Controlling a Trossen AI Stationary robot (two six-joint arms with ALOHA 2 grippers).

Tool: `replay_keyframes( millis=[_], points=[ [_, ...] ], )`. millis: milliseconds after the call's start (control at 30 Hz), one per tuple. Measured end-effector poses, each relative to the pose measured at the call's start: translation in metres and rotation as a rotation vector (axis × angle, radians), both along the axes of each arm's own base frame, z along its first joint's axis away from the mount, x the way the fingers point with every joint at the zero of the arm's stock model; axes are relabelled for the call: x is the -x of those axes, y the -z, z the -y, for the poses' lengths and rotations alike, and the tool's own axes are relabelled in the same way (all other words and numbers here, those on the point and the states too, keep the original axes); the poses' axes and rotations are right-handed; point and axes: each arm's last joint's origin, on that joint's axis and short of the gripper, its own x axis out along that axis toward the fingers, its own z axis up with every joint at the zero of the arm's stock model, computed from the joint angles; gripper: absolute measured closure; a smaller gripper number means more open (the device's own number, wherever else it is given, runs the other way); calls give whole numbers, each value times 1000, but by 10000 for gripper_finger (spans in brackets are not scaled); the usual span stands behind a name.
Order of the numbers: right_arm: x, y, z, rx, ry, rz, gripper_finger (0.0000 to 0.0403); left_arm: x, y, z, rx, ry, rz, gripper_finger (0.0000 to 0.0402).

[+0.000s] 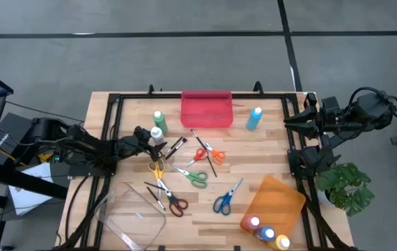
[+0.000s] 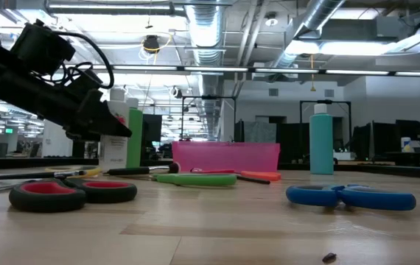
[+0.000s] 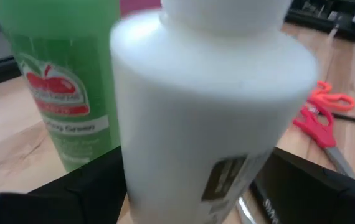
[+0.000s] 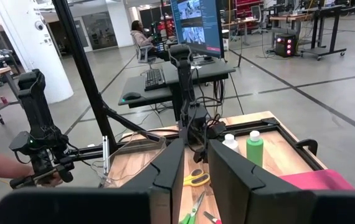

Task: Pick & Place Paint Supplies
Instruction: Put the white paint bottle into the orange bin

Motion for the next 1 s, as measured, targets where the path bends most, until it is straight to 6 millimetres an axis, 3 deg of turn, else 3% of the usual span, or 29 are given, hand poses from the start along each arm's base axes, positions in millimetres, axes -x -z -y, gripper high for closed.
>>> replay_keyframes(
  millis=[533, 833, 1000],
  points=[
    [0, 0, 0, 0, 0, 0, 333, -7, 6, 0, -1, 7, 42, 133],
    [0, 0, 0, 0, 0, 0, 333, -8, 4, 0, -7, 9, 71, 184],
    [0, 0, 0, 0, 1, 0, 333, -17, -2, 0, -3, 26, 110, 188]
  ],
)
